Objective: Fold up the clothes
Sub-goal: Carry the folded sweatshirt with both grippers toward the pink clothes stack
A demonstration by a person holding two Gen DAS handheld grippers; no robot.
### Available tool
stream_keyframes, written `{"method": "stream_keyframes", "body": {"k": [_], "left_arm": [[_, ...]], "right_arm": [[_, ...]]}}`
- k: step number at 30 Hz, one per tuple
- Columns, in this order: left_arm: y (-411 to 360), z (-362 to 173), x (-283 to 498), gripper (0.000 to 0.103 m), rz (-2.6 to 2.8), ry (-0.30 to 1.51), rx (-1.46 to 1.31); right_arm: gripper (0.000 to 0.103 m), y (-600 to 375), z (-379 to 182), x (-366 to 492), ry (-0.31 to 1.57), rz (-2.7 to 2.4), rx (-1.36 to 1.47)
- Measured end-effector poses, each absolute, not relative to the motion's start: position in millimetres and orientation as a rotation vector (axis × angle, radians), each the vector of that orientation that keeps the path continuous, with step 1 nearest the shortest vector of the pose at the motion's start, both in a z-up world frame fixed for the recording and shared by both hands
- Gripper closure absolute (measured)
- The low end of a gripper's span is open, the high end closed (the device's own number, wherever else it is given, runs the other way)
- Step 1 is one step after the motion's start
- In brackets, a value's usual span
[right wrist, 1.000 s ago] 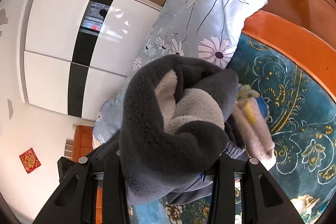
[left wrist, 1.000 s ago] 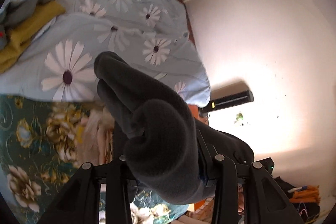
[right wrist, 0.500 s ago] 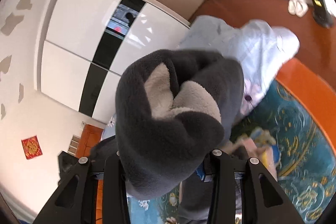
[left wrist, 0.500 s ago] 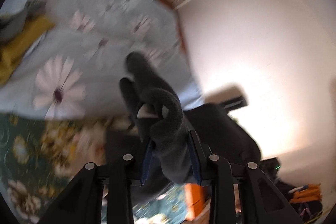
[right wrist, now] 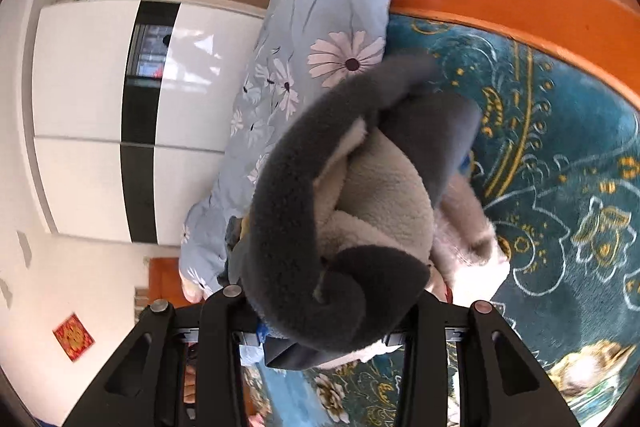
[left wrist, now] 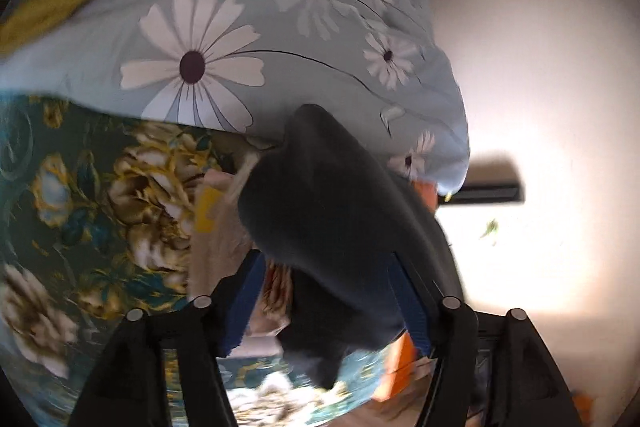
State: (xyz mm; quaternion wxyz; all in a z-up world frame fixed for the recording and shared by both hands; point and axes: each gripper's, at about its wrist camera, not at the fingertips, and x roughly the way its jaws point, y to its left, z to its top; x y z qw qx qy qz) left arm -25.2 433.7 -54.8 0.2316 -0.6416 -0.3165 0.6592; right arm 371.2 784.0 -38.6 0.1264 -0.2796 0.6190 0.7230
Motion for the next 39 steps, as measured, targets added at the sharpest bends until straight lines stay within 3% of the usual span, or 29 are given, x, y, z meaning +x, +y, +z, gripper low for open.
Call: {"method": "stream_keyframes", "body": {"k": [6,10,17,18,22,25,32,39], "left_arm": [[440.7,-92.5,-21.6,0.019,1.723,-1.094,-1.855],[458.2,-103.5,-27.6,0.013,1.664,-1.142,-1.842],[471.7,-123.9,-43.1,0.015,1.573,-1.31,-1.885],[472.7,-122.7,-45.5,0.016,1.576,-1.31,-1.884],[480.1,-110.0,-55.0,0.051,1.639,-1.195,-1.879],[486.7,-93.4,-62.9,0.06,1.687,-1.104,-1.862],[507.0,-24.8,-86.0,0.068,1.732,-1.009,-1.737],[482.4,59.9,-69.4,0.069,1.722,-0.953,-1.445]], "right_arm": [[0.063,777.8,-42.1,378.0,1.84,2.081,-0.785],[0.063,776.9,-44.9,378.7,1.852,2.077,-0.779],[0.063,778.0,-47.4,375.6,1.859,2.068,-0.776],[0.063,778.1,-48.2,375.2,1.86,2.065,-0.774],[0.063,778.3,-48.5,373.8,1.858,2.055,-0.775],[0.063,779.6,-45.9,372.6,1.853,2.049,-0.78],[0.063,802.7,-13.5,349.9,1.759,2.092,-0.842],[0.063,822.8,55.2,326.3,1.629,2.3,-0.784]]}}
